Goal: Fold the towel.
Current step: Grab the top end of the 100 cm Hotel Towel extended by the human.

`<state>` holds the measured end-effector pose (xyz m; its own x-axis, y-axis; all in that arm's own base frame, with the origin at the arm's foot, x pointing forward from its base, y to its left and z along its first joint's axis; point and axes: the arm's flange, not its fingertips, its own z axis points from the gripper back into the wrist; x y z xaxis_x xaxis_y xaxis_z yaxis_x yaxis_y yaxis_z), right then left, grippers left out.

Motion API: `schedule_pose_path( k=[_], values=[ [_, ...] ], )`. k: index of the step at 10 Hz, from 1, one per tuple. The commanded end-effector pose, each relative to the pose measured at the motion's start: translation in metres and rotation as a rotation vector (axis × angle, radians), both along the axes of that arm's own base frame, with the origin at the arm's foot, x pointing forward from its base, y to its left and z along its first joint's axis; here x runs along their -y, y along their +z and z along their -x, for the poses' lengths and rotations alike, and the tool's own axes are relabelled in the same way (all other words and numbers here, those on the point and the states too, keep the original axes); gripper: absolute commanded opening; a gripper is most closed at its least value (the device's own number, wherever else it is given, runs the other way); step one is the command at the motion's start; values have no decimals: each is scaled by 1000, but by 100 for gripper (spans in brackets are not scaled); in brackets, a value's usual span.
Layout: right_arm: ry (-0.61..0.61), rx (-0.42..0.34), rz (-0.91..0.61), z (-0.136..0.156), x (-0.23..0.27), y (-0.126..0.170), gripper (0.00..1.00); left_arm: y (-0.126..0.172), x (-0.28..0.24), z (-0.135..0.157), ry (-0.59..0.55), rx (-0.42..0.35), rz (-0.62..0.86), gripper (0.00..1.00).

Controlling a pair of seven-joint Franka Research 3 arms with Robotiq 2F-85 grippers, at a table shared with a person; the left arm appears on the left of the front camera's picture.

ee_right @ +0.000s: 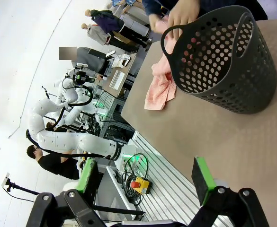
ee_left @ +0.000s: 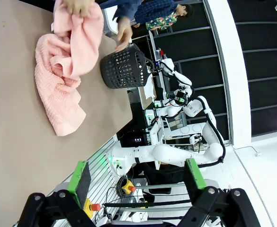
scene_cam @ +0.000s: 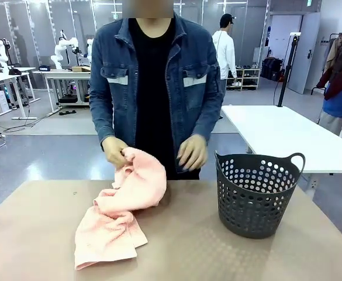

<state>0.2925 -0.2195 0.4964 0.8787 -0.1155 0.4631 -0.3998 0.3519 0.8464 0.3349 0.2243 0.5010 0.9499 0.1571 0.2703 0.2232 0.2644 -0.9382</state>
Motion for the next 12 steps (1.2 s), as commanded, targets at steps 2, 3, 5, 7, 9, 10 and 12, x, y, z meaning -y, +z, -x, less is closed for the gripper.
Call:
schedule_pose_path(
  k=[2, 3, 5, 7, 9, 10, 12],
  values=[
    [4, 24, -3, 0, 2, 1, 100, -1, -1, 2, -14, 13, 6, 100],
    [4, 24, -3, 0, 2, 1, 100, -1, -1, 2, -14, 13, 6, 100],
    [4, 24, -3, 0, 2, 1, 100, -1, -1, 2, -14, 13, 6, 100],
    [4, 24, -3, 0, 2, 1, 100, -1, -1, 2, -14, 13, 6, 100],
    [4, 24, -3, 0, 2, 1, 100, -1, -1, 2, -14, 13, 6, 100],
    [4, 24, -3, 0, 2, 1, 100, -1, -1, 2, -14, 13, 6, 100],
    [4, 24, -3, 0, 2, 1, 100, -1, -1, 2, -14, 13, 6, 100]
  ],
)
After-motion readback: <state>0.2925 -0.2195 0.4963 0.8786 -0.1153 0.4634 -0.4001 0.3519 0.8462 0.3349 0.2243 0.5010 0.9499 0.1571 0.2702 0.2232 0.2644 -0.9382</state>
